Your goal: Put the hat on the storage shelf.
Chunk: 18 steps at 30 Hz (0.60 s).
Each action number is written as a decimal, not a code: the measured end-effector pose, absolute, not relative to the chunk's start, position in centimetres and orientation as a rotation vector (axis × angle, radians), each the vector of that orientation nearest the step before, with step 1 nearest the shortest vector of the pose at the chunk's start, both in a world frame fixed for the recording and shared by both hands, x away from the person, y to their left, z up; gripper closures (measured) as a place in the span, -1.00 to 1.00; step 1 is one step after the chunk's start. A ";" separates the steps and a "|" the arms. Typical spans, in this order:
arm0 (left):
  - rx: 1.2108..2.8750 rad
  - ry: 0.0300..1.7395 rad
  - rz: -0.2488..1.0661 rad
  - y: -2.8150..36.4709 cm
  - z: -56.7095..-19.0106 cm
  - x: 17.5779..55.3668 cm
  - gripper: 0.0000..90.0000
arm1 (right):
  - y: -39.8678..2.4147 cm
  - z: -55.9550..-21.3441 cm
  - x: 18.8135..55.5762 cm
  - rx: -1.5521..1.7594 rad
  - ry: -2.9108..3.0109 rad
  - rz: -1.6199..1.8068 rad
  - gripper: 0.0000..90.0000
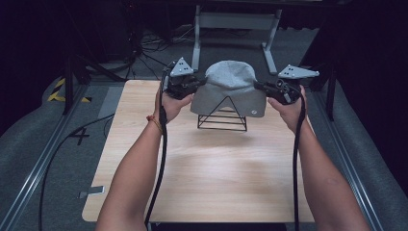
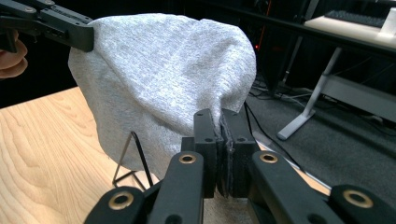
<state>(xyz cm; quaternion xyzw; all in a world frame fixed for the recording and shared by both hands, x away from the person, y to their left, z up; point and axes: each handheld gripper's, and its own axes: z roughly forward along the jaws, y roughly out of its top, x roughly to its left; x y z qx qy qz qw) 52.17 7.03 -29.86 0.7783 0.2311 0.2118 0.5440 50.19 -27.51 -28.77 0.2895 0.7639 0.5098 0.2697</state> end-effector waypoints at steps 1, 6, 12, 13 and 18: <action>1.853 0.553 0.500 7.0 -30.1 52.2 0.93 | -27.5 -29.1 50.2 0.786 2.066 1.365 0.91; 1.869 0.580 0.486 6.9 -31.4 52.6 0.93 | -27.3 -30.3 50.4 0.801 2.091 1.341 0.91; 1.888 0.597 0.480 6.8 -32.7 52.7 0.92 | -27.2 -31.5 50.7 0.828 2.115 1.323 0.91; 1.888 0.597 0.480 6.8 -32.7 52.7 0.92 | -27.2 -31.5 50.7 0.828 2.115 1.323 0.91; 1.908 0.614 0.483 6.6 -33.8 53.0 0.92 | -27.0 -32.6 51.0 0.853 2.130 1.310 0.91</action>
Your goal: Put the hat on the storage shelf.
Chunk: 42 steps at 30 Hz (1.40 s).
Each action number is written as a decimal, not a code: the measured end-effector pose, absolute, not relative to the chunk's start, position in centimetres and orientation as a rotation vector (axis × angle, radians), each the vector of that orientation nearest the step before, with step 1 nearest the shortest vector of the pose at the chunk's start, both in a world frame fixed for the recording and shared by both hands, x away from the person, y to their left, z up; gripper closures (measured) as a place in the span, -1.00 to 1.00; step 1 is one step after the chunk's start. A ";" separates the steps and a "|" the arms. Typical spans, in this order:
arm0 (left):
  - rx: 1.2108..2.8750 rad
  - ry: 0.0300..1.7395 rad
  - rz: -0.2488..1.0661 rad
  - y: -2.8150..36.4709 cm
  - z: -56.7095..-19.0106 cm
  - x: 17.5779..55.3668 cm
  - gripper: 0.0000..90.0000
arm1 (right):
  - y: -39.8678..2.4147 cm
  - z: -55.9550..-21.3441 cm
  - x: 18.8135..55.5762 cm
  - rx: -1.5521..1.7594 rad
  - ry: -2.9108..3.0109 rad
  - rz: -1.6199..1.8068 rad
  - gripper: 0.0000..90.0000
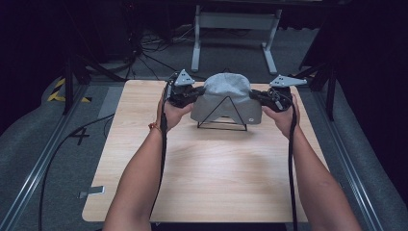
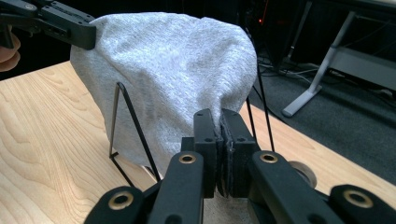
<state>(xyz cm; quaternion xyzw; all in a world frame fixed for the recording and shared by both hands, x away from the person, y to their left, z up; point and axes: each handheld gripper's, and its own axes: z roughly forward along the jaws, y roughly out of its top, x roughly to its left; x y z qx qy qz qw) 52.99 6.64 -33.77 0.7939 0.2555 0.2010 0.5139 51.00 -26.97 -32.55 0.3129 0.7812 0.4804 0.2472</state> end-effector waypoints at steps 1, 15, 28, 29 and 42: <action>1.904 0.623 0.477 6.5 -34.0 53.0 0.92 | -27.0 -32.6 51.0 0.853 2.130 1.310 0.91; 1.954 0.646 0.462 5.9 -36.8 53.1 0.92 | -26.7 -35.3 51.3 0.902 2.174 1.283 0.91; 1.929 0.613 0.498 7.4 -36.1 50.6 0.49 | -28.0 -34.5 50.0 0.930 2.106 1.330 0.52; 1.941 0.605 0.501 7.5 -36.1 50.3 0.47 | -28.1 -34.4 49.8 0.931 2.107 1.322 0.50; 2.068 0.619 0.555 11.1 -37.8 45.3 0.05 | -30.3 -34.9 44.9 0.897 2.159 1.238 0.32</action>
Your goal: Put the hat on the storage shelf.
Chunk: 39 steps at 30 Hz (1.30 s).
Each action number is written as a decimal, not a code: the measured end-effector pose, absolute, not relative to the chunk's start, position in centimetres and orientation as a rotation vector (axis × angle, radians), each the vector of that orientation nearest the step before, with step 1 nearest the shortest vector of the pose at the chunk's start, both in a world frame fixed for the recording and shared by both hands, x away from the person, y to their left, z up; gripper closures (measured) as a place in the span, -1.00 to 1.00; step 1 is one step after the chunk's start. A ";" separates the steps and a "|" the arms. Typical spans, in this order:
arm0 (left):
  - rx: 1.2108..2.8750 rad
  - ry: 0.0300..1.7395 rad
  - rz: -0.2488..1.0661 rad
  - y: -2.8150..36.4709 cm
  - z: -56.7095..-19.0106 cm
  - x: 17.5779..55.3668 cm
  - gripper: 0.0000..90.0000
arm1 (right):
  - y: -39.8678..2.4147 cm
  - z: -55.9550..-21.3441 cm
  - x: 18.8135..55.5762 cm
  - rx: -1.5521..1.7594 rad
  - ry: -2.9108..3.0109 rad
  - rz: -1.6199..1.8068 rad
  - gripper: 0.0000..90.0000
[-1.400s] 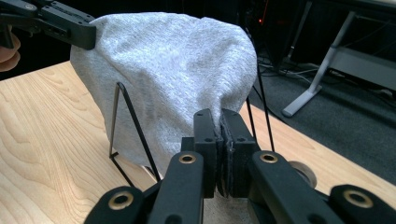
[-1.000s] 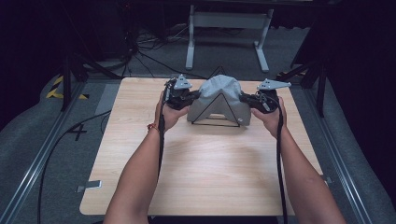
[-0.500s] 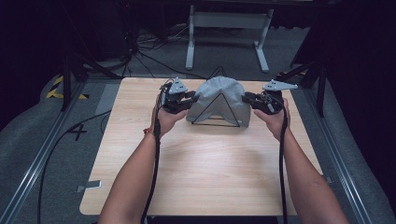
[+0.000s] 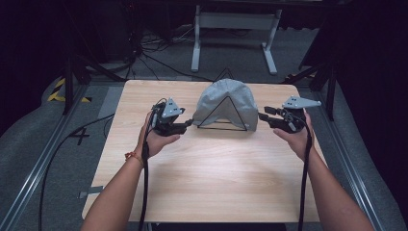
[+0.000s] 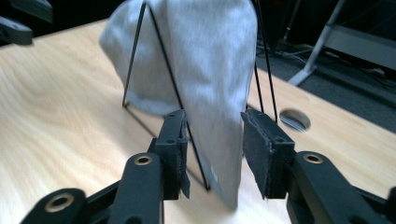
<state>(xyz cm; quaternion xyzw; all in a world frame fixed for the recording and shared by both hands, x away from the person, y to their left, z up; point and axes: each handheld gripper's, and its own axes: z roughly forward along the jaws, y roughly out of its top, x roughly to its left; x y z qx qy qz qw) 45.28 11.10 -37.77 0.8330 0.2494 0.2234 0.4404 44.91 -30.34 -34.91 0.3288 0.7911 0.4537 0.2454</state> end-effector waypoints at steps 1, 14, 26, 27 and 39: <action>2.080 0.630 0.552 11.4 -38.1 44.9 0.05 | -30.5 -35.1 44.6 0.896 2.162 1.235 0.32; 2.223 0.668 0.499 14.9 -42.8 40.3 -0.14 | -33.8 -40.4 39.1 0.905 2.253 1.029 0.17; 2.208 0.782 0.330 17.9 -47.9 37.2 -0.30 | -38.1 -46.6 35.1 1.124 2.251 0.983 -0.33; 2.208 0.782 0.330 17.9 -47.9 37.2 -0.31 | -38.1 -46.6 35.1 1.124 2.251 0.983 -0.33; 2.203 0.834 0.344 17.9 -47.9 37.1 -0.45 | -38.7 -46.7 34.8 1.176 2.254 0.988 -0.44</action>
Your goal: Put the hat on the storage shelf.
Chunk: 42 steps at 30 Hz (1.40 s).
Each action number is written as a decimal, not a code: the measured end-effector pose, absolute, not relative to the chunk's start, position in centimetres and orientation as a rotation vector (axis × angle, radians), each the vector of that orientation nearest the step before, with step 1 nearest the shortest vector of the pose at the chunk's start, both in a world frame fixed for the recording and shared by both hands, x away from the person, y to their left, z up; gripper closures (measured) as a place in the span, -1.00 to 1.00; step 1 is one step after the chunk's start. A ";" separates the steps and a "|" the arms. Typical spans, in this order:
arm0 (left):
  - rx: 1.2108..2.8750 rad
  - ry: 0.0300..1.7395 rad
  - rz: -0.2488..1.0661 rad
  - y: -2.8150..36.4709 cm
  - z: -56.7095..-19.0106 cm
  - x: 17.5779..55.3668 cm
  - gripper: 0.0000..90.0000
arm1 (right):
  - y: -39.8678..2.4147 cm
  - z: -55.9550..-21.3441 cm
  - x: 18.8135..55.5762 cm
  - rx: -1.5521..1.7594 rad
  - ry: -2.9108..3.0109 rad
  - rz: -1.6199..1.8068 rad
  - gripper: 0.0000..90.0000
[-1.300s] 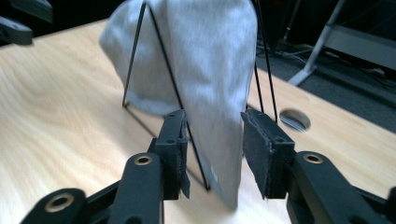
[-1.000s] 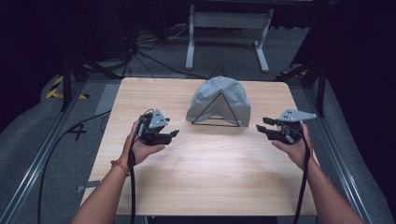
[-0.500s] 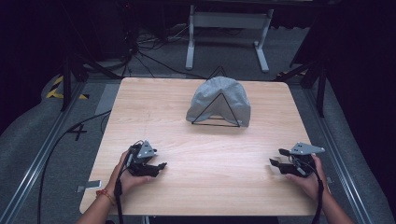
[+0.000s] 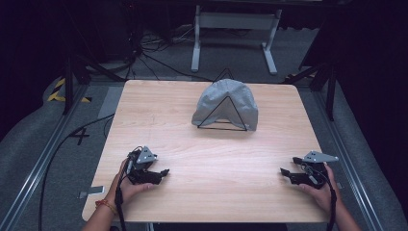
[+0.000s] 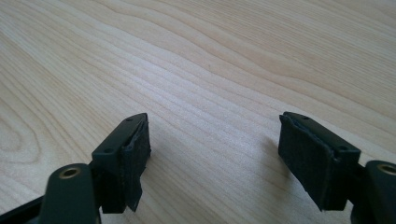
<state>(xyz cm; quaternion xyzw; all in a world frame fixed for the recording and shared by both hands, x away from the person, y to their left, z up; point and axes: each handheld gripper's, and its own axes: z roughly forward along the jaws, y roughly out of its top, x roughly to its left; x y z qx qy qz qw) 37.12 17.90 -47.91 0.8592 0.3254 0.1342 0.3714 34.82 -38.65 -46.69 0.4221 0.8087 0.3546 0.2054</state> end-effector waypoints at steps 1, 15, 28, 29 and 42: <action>2.204 0.836 0.342 17.9 -47.9 37.1 -0.46 | -38.7 -46.7 34.8 1.177 2.254 0.989 -0.44; 2.195 0.849 0.353 17.8 -48.0 37.1 -0.48 | -38.7 -46.7 34.9 1.167 2.263 0.997 -0.49; 2.196 0.849 0.351 17.8 -48.0 37.1 -0.49 | -38.5 -46.7 35.1 1.183 2.257 0.996 -0.51; 2.196 0.849 0.351 17.8 -48.0 37.1 -0.49 | -38.5 -46.7 35.1 1.182 2.257 0.996 -0.51; 2.201 0.842 0.344 17.7 -48.0 37.2 -0.52 | -38.5 -46.7 35.1 1.186 2.248 0.989 -0.53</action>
